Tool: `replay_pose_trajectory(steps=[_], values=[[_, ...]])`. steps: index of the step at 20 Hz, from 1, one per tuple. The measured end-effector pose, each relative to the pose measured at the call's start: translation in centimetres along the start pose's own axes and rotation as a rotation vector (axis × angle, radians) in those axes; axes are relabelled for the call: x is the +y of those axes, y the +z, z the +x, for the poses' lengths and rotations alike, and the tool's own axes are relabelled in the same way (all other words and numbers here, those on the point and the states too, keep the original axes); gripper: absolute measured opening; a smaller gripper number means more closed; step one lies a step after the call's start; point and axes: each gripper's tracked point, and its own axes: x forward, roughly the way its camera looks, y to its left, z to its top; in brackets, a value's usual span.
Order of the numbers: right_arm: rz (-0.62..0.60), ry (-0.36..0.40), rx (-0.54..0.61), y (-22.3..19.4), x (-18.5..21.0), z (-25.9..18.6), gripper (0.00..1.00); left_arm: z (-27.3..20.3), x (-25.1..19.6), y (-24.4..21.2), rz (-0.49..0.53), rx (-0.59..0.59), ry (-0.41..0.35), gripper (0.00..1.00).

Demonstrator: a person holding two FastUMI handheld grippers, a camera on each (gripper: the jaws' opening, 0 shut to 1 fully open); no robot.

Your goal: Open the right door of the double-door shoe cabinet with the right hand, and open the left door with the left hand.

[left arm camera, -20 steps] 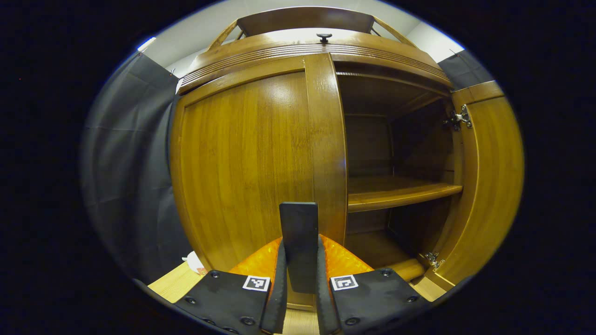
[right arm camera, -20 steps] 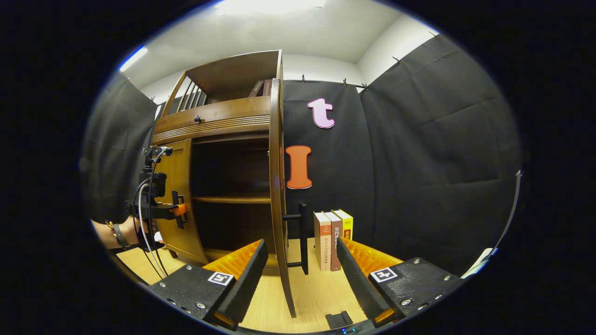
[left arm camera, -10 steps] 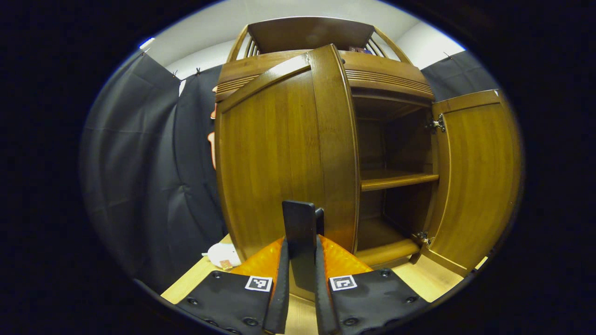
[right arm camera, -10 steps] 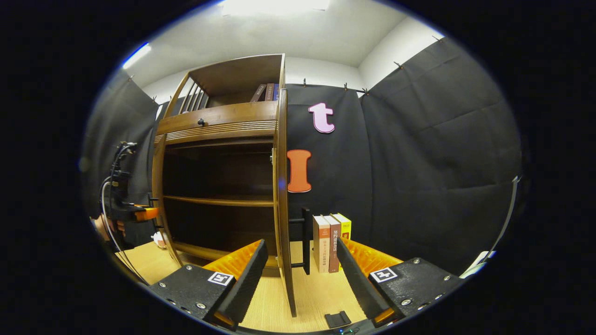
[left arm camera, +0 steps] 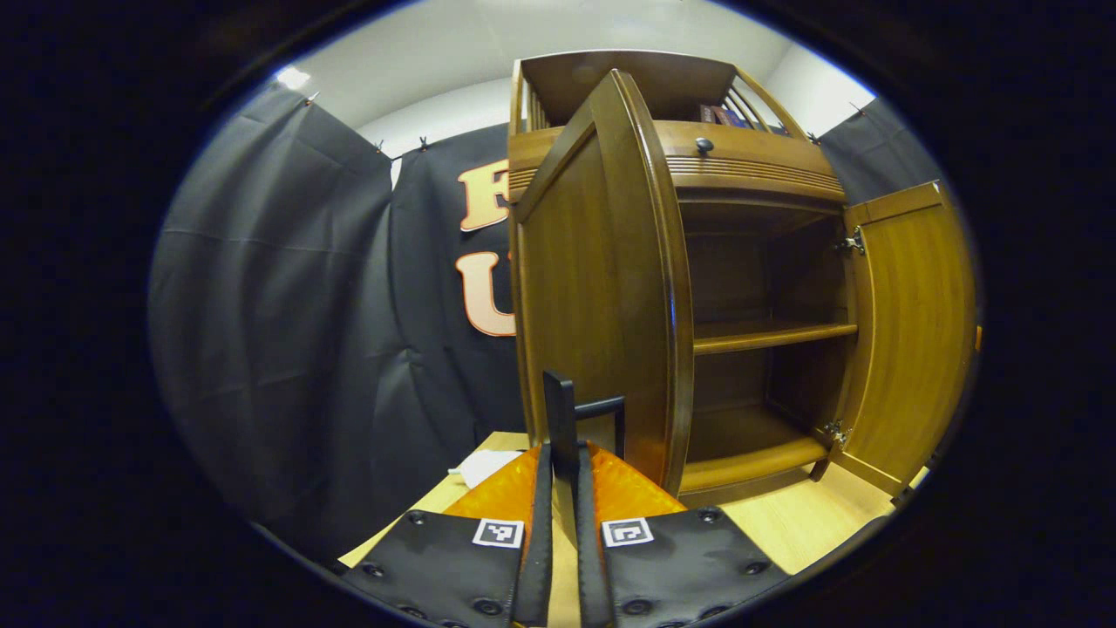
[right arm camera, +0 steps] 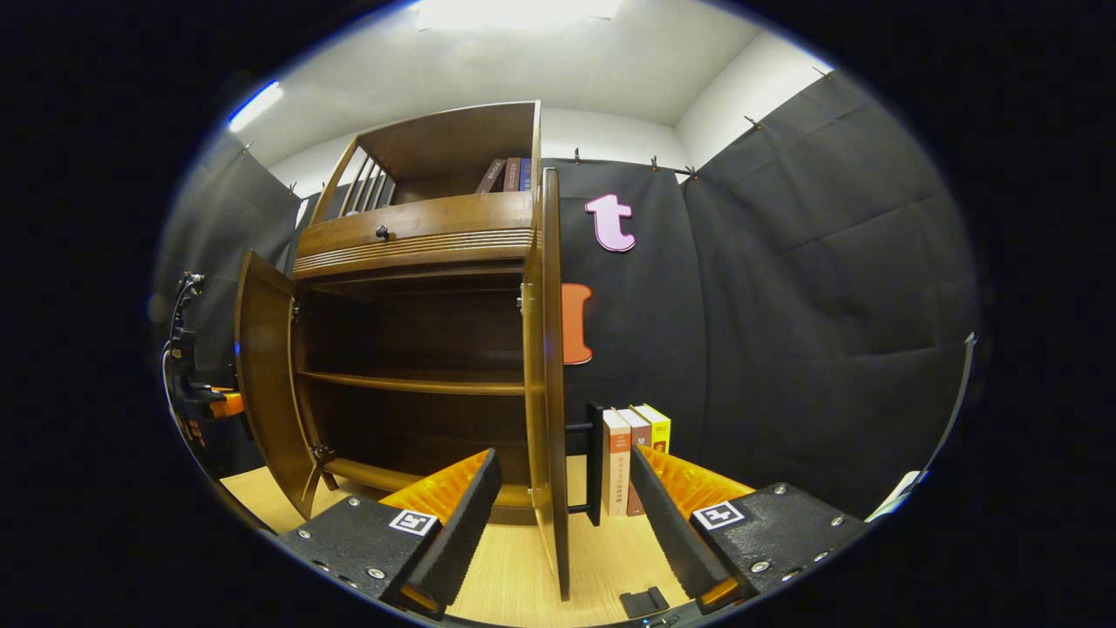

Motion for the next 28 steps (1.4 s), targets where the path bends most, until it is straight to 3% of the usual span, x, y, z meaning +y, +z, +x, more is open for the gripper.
replay_pose_trajectory(steps=[3, 4, 7, 11, 13, 15, 19, 25, 28], values=[[0.000, 0.014, 0.002, 0.1, 1.0, 0.4, 0.97, -0.3, 3.9, -0.2, -0.005, -0.013, 0.049, 0.19], [0.006, 0.021, 0.006, -0.1, 1.4, 0.6, 0.97, -0.1, 4.9, -0.2, -0.044, -0.024, 0.031, 0.10], [0.020, 0.036, 0.000, 0.4, 2.3, 0.7, 0.97, -0.2, 5.7, -0.6, -0.066, -0.023, -0.034, 0.05], [0.037, 0.017, 0.000, 0.4, 1.9, 0.6, 0.97, 0.2, 7.8, -0.5, -0.042, -0.045, -0.123, 0.05], [0.042, 0.004, -0.001, 0.6, 1.7, 0.3, 0.91, 0.7, 9.3, -0.6, -0.056, -0.050, -0.177, 0.10], [0.045, -0.006, 0.004, 0.8, 1.4, 0.2, 0.91, 1.4, 10.5, -0.5, -0.057, -0.050, -0.239, 0.07], [0.095, -0.037, -0.007, 0.9, 1.0, 0.4, 0.91, 2.2, 12.4, -0.8, -0.124, -0.026, -0.325, 0.07], [0.069, -0.052, -0.006, 1.8, 0.6, 0.7, 0.91, 0.3, 13.1, -1.4, -0.065, -0.048, -0.307, 0.08], [0.033, -0.055, 0.002, 1.7, 0.6, 1.0, 0.91, -1.6, 13.8, -1.5, -0.116, -0.045, -0.255, 0.10]])
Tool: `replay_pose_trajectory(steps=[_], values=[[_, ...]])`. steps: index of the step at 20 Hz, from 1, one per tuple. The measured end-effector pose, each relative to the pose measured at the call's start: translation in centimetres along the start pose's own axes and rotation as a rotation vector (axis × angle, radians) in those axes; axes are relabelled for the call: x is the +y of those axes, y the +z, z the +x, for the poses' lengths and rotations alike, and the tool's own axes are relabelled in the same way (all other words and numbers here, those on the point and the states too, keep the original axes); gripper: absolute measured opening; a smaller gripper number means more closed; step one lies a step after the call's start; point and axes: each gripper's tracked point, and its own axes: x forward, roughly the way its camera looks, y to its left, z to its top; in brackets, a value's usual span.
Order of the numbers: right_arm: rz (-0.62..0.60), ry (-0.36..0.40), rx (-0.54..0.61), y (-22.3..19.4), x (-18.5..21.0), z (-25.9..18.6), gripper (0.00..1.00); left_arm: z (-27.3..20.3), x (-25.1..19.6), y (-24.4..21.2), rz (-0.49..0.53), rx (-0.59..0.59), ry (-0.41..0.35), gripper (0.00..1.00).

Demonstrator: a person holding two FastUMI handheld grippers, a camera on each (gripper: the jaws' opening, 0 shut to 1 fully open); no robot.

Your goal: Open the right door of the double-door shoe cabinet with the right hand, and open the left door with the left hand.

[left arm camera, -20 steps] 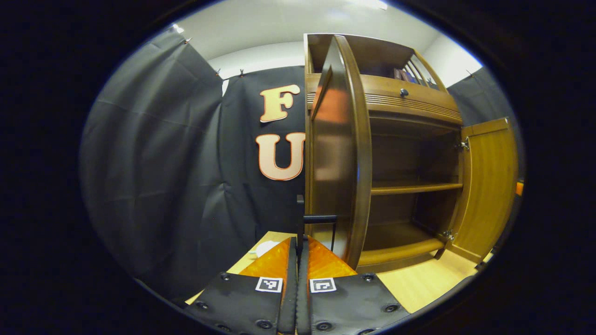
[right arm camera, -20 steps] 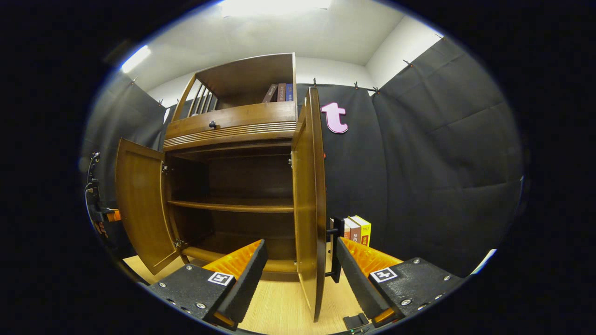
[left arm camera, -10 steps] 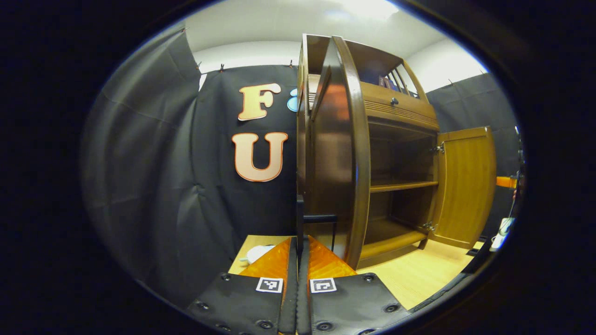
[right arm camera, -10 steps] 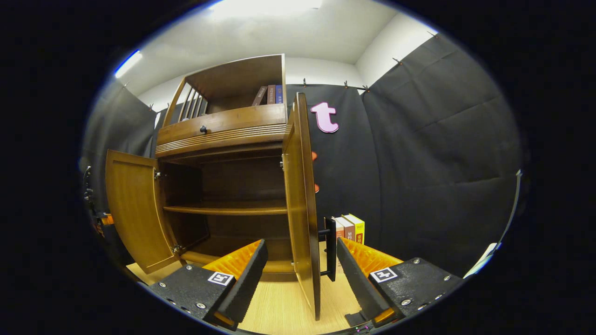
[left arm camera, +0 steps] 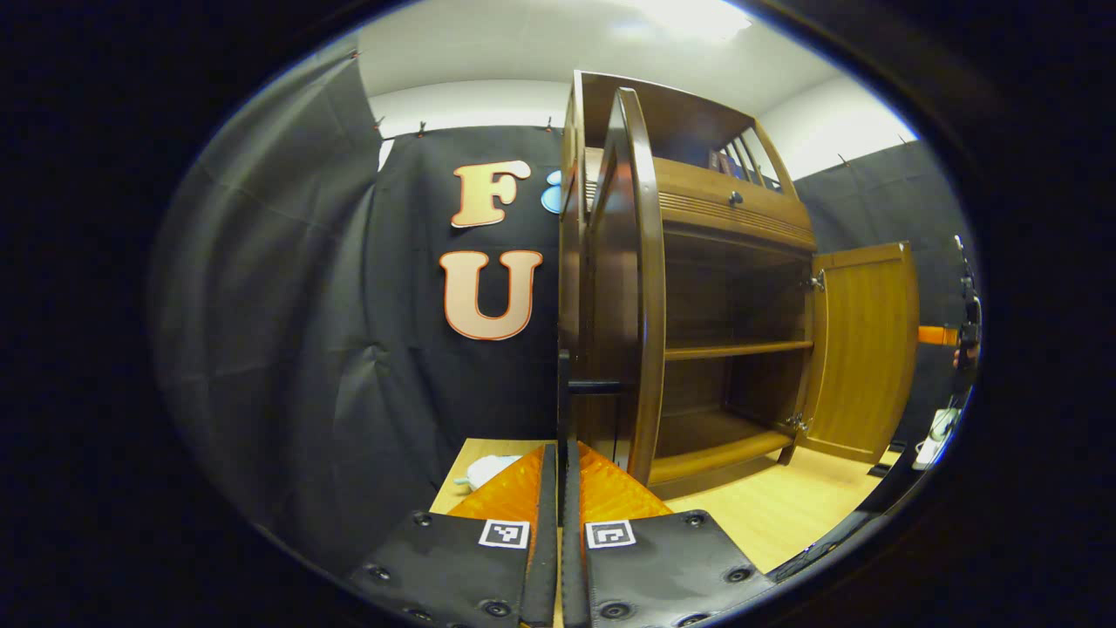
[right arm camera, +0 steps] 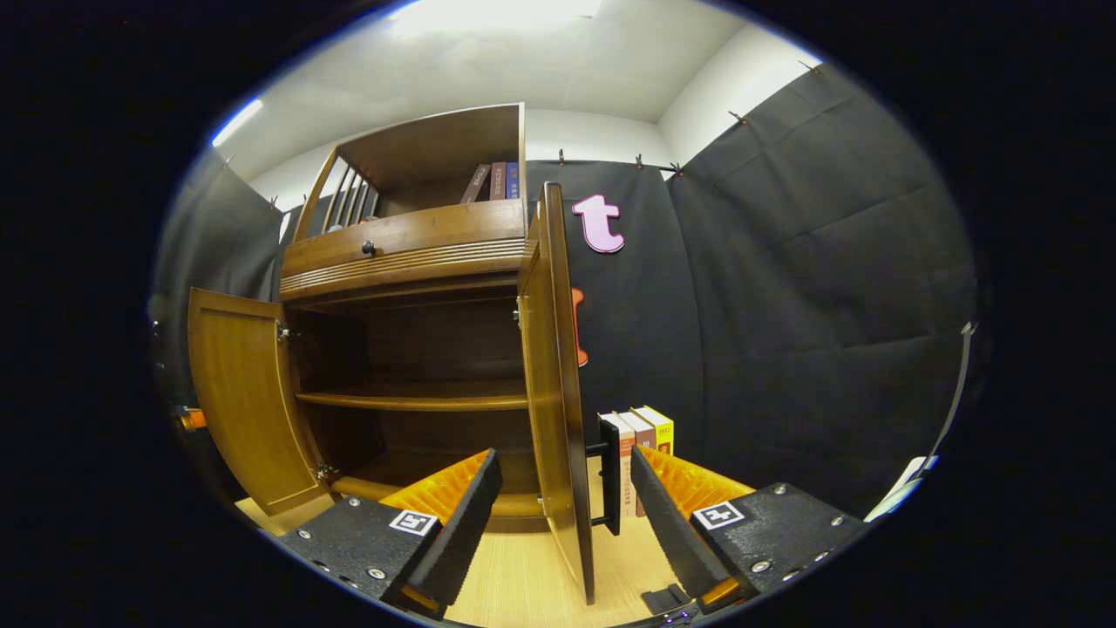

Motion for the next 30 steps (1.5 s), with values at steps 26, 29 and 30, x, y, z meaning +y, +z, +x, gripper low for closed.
replay_pose_trajectory(steps=[26, 29, 30], values=[[0.008, 0.101, 0.028, -4.0, 2.2, 0.0, 0.97, 0.9, -14.4, 2.9, 0.034, -0.113, 0.290, 0.76], [0.011, 0.097, 0.029, -4.0, 2.0, 0.0, 0.97, 0.8, -15.2, 2.6, 0.034, -0.107, 0.278, 0.94], [0.012, 0.098, 0.029, -4.0, 2.0, 0.0, 0.97, 0.8, -15.3, 2.6, 0.045, -0.104, 0.279, 1.00]])
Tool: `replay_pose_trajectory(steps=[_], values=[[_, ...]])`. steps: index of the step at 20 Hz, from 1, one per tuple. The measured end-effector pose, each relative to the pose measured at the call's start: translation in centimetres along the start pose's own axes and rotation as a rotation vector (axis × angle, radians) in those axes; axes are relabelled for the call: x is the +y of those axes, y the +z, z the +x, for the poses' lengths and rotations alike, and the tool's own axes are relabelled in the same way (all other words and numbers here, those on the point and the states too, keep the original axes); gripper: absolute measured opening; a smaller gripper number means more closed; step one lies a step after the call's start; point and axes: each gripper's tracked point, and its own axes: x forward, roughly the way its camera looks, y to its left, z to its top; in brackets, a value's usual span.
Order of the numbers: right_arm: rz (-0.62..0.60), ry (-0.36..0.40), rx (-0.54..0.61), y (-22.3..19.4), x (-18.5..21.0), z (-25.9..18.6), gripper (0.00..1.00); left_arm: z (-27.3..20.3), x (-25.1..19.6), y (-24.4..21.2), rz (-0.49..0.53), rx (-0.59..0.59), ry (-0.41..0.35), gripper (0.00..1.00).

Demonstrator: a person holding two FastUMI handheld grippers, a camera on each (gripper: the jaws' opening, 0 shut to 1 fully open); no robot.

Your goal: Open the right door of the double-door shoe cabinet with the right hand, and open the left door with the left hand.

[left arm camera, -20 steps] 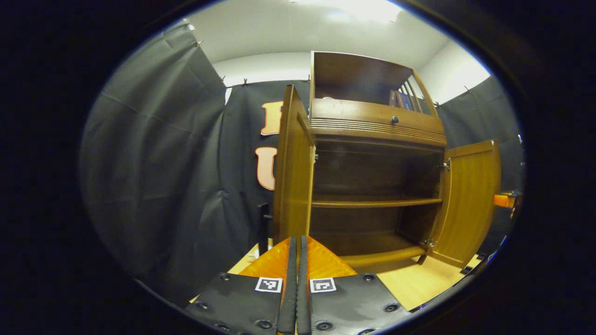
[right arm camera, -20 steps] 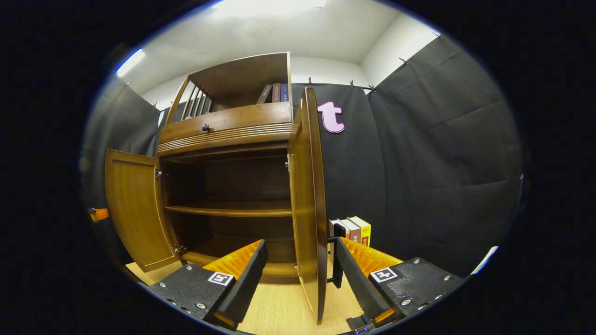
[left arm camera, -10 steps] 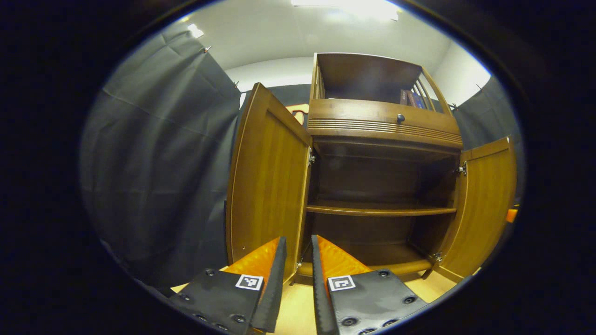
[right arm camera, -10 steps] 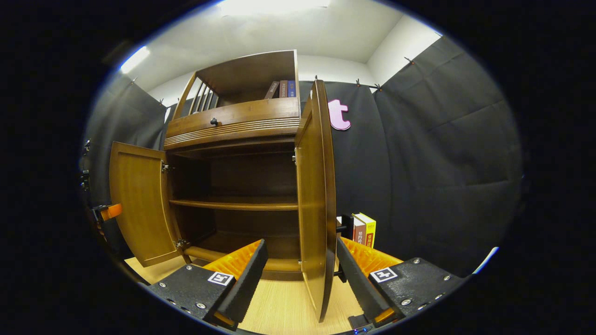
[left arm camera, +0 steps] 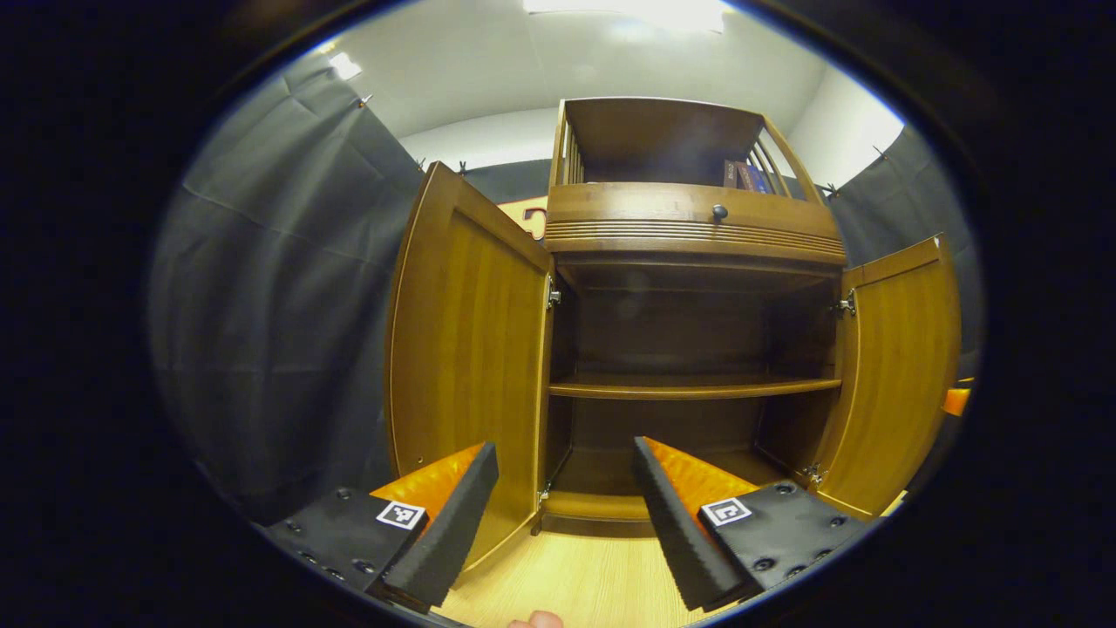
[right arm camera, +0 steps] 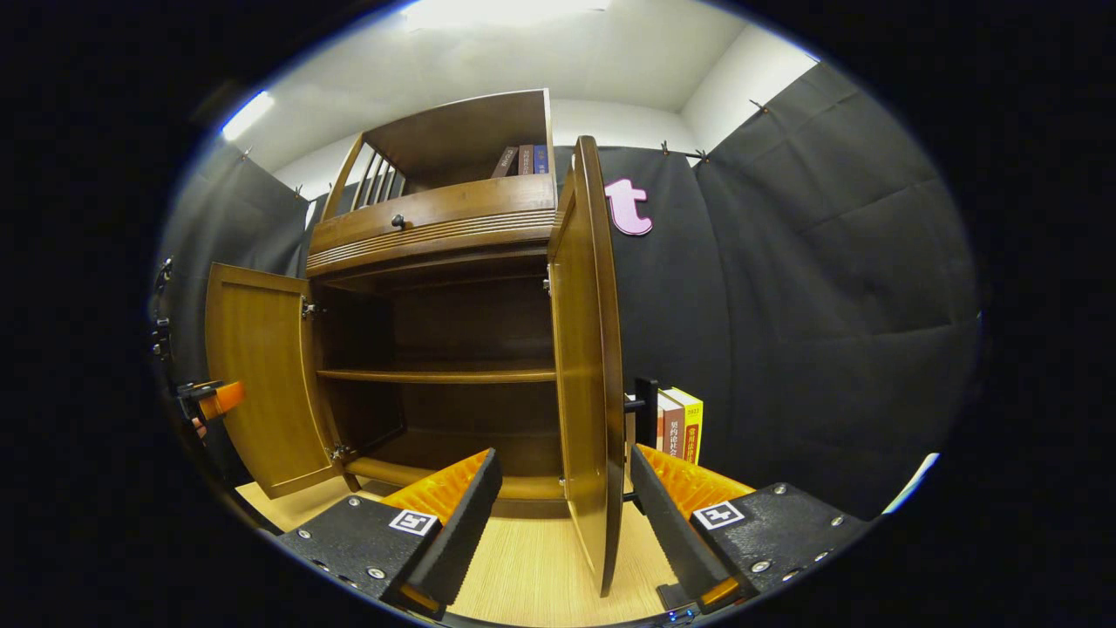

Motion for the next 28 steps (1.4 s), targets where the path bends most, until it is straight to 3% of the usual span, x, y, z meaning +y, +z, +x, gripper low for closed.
replay_pose_trajectory(steps=[4, 5, 7, 8, 11, 12, 13, 28], values=[[-0.003, 0.002, 0.001, -0.2, 0.0, -0.1, 0.97, -0.1, -0.7, 0.6, 0.016, -0.018, -0.011, 1.00], [-0.003, 0.002, 0.005, -0.3, 0.0, -0.1, 0.91, -0.2, -0.8, 0.6, 0.015, -0.019, -0.013, 1.00], [0.001, 0.004, 0.007, -0.3, 0.1, -0.1, 0.97, -0.3, -1.0, 0.6, 0.014, -0.015, -0.018, 1.00], [0.001, 0.003, 0.006, -0.3, 0.1, 0.0, 0.91, -0.3, -1.0, 0.6, 0.016, -0.014, -0.015, 1.00], [-0.001, 0.000, 0.002, -0.3, 0.1, 0.0, 0.91, -0.4, -0.9, 1.0, 0.024, -0.025, -0.008, 1.00], [0.001, 0.001, 0.002, -0.3, 0.2, 0.1, 0.97, -0.4, -1.0, 1.1, 0.023, -0.028, -0.009, 1.00], [0.004, 0.003, 0.002, -0.4, 0.3, 0.1, 0.91, -0.3, -1.0, 1.0, 0.024, -0.026, -0.010, 1.00], [-0.012, -0.038, 0.006, -0.1, -0.3, -0.7, 0.91, -0.3, -1.5, 0.3, 0.010, -0.016, -0.021, 1.00]])
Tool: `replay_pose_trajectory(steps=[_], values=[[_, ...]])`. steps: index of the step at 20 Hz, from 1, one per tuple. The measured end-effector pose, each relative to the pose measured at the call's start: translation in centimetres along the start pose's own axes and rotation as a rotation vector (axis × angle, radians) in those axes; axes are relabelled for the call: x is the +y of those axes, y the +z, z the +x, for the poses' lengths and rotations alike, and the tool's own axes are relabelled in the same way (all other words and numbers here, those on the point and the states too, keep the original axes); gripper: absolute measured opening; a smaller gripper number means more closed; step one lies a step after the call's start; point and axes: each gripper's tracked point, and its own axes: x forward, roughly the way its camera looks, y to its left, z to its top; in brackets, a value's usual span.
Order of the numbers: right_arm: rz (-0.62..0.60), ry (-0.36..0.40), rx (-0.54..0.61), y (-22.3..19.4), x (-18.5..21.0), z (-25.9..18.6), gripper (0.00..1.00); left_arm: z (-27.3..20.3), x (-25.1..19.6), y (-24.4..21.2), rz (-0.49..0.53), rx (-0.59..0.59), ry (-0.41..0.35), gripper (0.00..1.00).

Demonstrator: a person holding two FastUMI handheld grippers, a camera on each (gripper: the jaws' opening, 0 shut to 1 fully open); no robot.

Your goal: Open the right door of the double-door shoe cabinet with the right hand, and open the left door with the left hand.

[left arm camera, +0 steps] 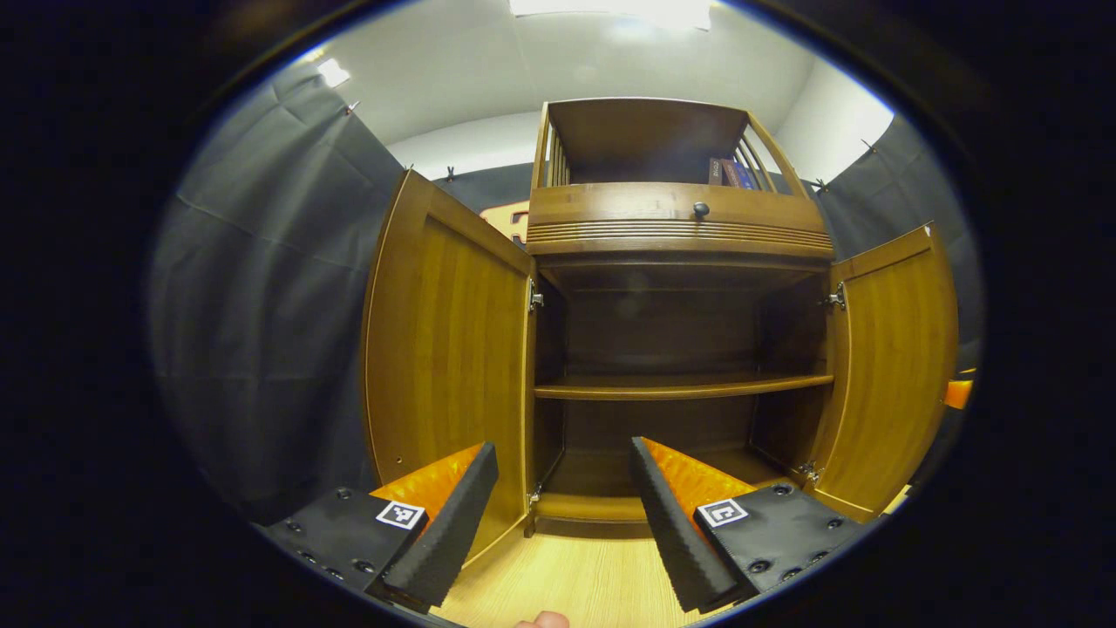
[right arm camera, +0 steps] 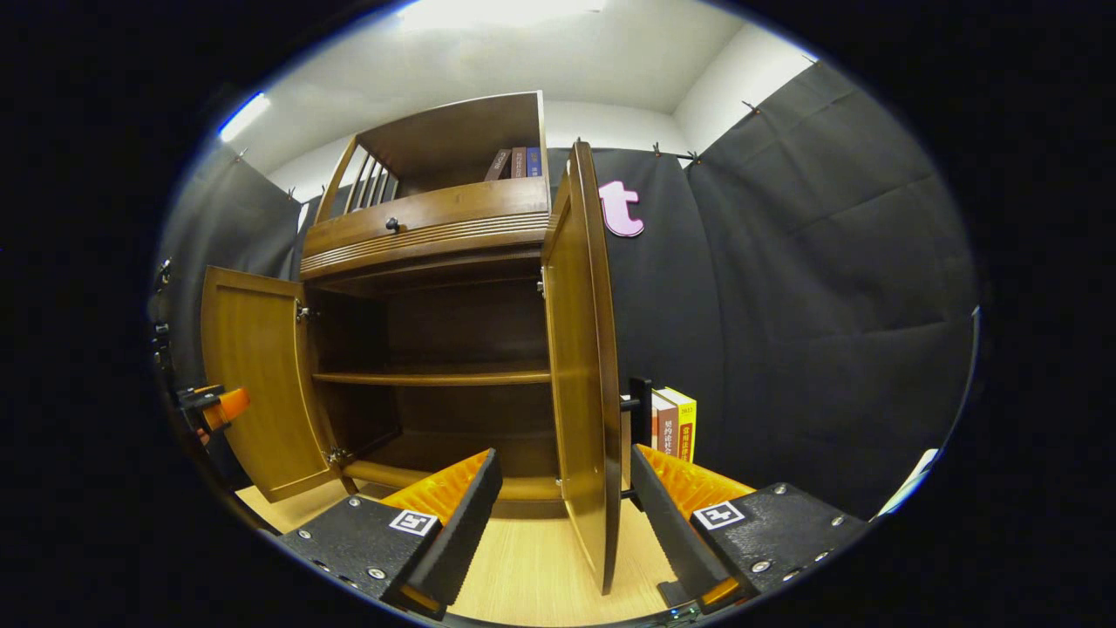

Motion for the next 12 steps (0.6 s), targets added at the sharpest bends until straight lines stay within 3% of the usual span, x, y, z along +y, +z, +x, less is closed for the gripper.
replay_pose_trajectory(steps=[4, 12], values=[[0.005, 0.009, -0.051, 1.3, 0.4, -0.8, 0.91, 0.1, -0.5, 0.1, -0.010, -0.006, -0.009, 1.00], [0.000, 0.027, -0.032, 1.1, 0.3, -1.7, 0.94, -0.5, -2.0, 0.1, -0.028, -0.009, -0.022, 1.00]])
